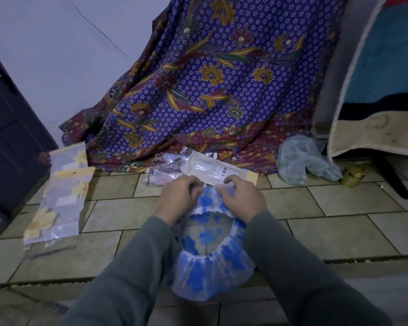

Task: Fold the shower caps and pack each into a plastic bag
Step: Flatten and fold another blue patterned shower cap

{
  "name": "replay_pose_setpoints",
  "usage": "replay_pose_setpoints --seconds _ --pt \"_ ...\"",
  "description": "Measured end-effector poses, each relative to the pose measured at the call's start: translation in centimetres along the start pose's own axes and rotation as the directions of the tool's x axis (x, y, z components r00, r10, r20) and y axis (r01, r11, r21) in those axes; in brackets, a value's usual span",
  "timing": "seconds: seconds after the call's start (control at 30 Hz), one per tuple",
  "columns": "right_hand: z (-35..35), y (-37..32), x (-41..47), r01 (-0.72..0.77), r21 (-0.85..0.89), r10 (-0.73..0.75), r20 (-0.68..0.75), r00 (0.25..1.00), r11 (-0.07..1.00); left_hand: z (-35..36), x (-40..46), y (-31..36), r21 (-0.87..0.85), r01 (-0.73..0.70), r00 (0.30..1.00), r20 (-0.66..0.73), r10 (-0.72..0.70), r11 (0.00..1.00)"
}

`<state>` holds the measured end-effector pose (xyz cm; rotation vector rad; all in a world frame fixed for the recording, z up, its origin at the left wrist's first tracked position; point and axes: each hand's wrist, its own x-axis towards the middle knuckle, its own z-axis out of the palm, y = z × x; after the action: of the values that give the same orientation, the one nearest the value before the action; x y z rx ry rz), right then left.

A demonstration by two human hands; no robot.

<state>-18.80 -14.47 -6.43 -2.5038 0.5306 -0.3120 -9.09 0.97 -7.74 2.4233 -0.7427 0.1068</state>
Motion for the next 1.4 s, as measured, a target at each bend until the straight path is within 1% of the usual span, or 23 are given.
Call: replay_pose_setpoints --seconds 0.07,0.17,0.23,0.3,0.33,0.43,0.53,0.6,0.67,0.73,0.8,0.83,0.9,0.97,1.0,1.07,1.1,1.13,1.2,1.23,1.3,1.33,1.4 --pt "-0.1 1.0 -0.7 0.052 0.045 -0.05 -0.038 0.998 0.998 0.2 -0.1 -0.9 -0.144 0.079 0.996 -0.022 -0.083 0.986" --pt "0.5 2.4 -1.2 0.117 0.107 -0.106 -0.103 0.989 0.987 0.6 -0.5 -1.7 -0.175 0.13 0.988 -0.065 -0.143 0.976" --pt "1.0 2.6 -0.9 0.072 0.193 -0.048 -0.127 0.991 0.979 0.8 -0.8 -1.6 -0.159 0.139 0.983 -0.096 -0.155 0.978" --pt "1.1 2.6 -0.4 -0.032 0.33 0.071 -0.108 0.992 0.943 1.0 -1.0 -1.2 -0.134 0.153 0.978 -0.12 -0.169 0.979" --pt "1.2 2.8 -0.1 -0.071 0.356 0.113 -0.1 0.989 0.932 0.9 -1.1 -1.0 -0.118 0.164 0.974 -0.138 -0.18 0.979" --pt "1.2 4.3 0.8 -0.151 0.23 0.178 -0.105 0.978 0.961 0.4 -1.1 -1.5 -0.051 0.234 0.952 -0.189 -0.239 0.971" --pt "1.2 5.4 1.2 -0.221 0.025 0.222 -0.029 0.975 0.975 0.5 -1.2 -2.0 0.01 0.281 0.955 -0.098 -0.279 0.96" --pt "1.6 5.2 1.6 -0.196 -0.069 0.197 0.016 0.98 0.978 0.9 -1.0 -2.1 -0.001 0.276 0.959 -0.069 -0.275 0.961" --pt "2.2 4.6 2.1 -0.118 -0.118 0.119 0.006 0.993 0.986 0.8 -0.5 -1.8 0.057 0.231 0.966 -0.135 -0.222 0.971" --pt "2.7 4.2 2.5 -0.07 -0.125 0.066 -0.034 0.997 0.99 0.2 -0.1 -1.2 0.216 0.133 0.977 -0.193 -0.091 0.967" --pt "3.1 4.2 2.9 -0.062 -0.11 0.056 -0.06 0.997 0.992 -0.3 -0.1 -0.1 0.338 0.065 0.994 -0.103 -0.032 0.939" --pt "3.3 4.2 3.2 -0.075 -0.105 0.069 -0.059 0.996 0.992 -0.3 -0.3 0.4 0.368 0.05 0.999 -0.006 -0.051 0.929" --pt "3.4 4.4 3.7 -0.111 -0.111 0.105 -0.058 0.993 0.988 0.5 -0.7 0.9 0.388 0.052 0.97 0.201 -0.139 0.92" --pt "3.2 4.5 4.2 -0.118 -0.168 0.107 -0.072 0.992 0.979 1.2 -1.0 0.7 0.387 0.016 0.947 0.289 -0.138 0.922" --pt "2.9 4.4 4.4 -0.092 -0.228 0.07 -0.105 0.992 0.969 1.4 -1.1 0.4 0.392 -0.012 0.943 0.31 -0.119 0.92" --pt "2.5 3.7 4.1 0.006 -0.349 -0.092 -0.228 0.969 0.937 1.5 -1.2 -0.1 0.38 -0.034 0.935 0.338 -0.104 0.924" --pt "2.2 2.9 3.6 0.058 -0.37 -0.171 -0.28 0.945 0.927 1.5 -1.3 -0.3 0.365 -0.034 0.937 0.334 -0.097 0.931" --pt "2.2 2.1 3.0 0.106 -0.374 -0.22 -0.279 0.935 0.921 1.7 -1.4 -0.5 0.339 -0.028 0.941 0.326 -0.089 0.94" --pt "3.0 0.8 1.2 0.136 -0.385 -0.193 -0.113 0.975 0.913 1.9 -1.8 -0.8 0.268 -0.008 0.946 0.313 -0.08 0.963" --pt "3.8 0.6 0.3 0.113 -0.387 -0.124 -0.004 0.992 0.915 1.9 -2.1 -0.8 0.234 0.003 0.948 0.308 -0.078 0.972" --pt "5.1 0.9 -1.1 0.05 -0.353 0.012 0.172 0.985 0.934 1.9 -2.6 -0.8 0.211 0.003 0.95 0.304 -0.069 0.978" --pt "5.6 1.4 -1.5 0.046 -0.327 0.03 0.222 0.975 0.944 1.9 -2.9 -0.8 0.219 -0.002 0.947 0.315 -0.069 0.976" --pt "5.8 2.6 -1.9 0.093 -0.302 -0.012 0.257 0.966 0.949 1.9 -3.6 -1.2 0.23 0.02 0.934 0.342 -0.1 0.973"
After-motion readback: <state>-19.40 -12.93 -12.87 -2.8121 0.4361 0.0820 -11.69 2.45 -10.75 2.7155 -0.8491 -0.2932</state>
